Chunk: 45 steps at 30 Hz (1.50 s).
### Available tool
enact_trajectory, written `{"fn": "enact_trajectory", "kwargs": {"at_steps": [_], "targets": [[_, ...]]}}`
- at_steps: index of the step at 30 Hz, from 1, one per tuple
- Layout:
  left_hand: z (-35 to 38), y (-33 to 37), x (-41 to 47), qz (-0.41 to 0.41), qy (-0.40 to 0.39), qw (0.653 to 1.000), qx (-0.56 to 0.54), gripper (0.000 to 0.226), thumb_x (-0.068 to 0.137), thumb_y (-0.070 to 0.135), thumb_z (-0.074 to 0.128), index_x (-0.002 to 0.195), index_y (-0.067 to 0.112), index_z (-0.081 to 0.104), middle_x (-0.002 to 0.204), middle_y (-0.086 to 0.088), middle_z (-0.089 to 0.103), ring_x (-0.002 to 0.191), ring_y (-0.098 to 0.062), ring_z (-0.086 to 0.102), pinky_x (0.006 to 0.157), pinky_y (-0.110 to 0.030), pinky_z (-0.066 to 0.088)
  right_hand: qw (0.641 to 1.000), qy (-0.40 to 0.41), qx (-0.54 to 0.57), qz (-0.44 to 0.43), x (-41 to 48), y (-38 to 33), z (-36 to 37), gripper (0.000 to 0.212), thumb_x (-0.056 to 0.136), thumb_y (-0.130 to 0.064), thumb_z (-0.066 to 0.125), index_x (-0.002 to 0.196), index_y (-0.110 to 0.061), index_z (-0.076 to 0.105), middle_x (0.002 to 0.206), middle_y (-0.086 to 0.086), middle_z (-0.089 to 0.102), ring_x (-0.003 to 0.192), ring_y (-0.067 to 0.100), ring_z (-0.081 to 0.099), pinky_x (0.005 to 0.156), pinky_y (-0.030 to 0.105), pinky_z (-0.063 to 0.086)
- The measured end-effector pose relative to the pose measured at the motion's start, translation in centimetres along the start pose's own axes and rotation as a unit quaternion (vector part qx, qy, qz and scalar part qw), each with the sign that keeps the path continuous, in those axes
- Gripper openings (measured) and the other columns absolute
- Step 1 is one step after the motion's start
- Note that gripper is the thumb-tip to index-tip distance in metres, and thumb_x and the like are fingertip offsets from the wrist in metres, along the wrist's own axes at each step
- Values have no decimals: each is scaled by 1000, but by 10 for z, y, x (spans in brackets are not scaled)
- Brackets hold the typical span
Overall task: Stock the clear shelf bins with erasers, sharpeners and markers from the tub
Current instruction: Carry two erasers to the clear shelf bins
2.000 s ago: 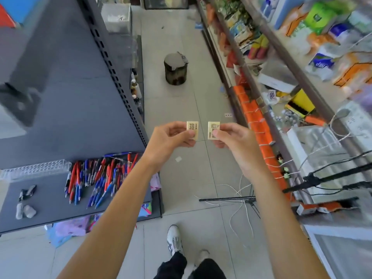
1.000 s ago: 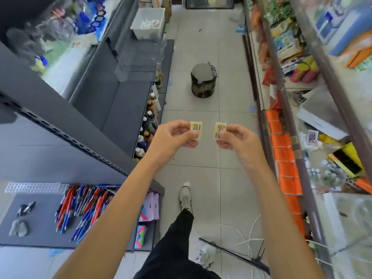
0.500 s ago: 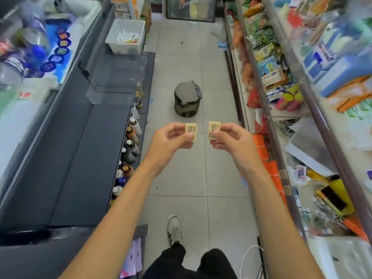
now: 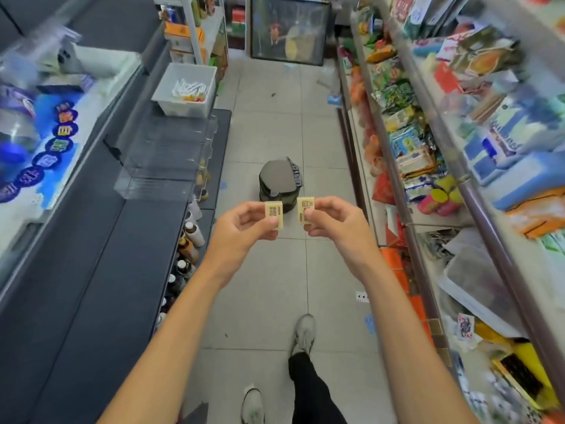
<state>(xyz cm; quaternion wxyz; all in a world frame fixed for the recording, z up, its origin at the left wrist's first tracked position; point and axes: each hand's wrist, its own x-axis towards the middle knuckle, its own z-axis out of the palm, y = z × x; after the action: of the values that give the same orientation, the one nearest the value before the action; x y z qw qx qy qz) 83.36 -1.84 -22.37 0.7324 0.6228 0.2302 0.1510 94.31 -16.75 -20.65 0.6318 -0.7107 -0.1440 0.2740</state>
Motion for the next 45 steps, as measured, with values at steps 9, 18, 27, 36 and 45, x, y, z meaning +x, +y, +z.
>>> {"fn": "enact_trajectory", "kwargs": {"at_steps": [9,18,27,36,45], "targets": [[33,21,124,-1,61,997,48,14,89,3,67,98,13,69,87,1,74,68,-8,65,65,-18,53,999,-27,35,4,139,-15,-41,10,89,-7,66,98,-6,67,84,5,71,72,14,65,71,25,54],[20,38,222,-7,111,992,66,16,90,5,67,105,9,70,93,-5,74,68,-10,65,66,-19,52,996,-79,46,10,249,-36,-33,6,88,-5,66,95,-5,66,83,6,71,71,17,64,70,24,53],[-54,37,333,-27,128,991,26,14,89,2,67,101,9,69,94,-14,72,70,-15,70,65,-20,55,994,-107,-2,28,373,-46,30,10,90,-7,65,100,-6,65,88,5,71,75,16,66,75,28,54],[-136,43,432,-47,155,987,-13,13,89,1,67,98,9,70,89,-8,74,72,-15,69,67,-21,55,992,-113,-12,58,482,-69,105,7,90,-4,64,96,-6,64,83,8,70,68,13,66,74,26,55],[-172,59,515,-50,160,986,-24,14,90,2,65,102,8,70,85,0,74,73,-13,69,70,-22,56,989,-137,-9,62,573,-83,146,6,90,-3,63,93,-8,63,81,8,68,66,11,64,68,20,54]]}}
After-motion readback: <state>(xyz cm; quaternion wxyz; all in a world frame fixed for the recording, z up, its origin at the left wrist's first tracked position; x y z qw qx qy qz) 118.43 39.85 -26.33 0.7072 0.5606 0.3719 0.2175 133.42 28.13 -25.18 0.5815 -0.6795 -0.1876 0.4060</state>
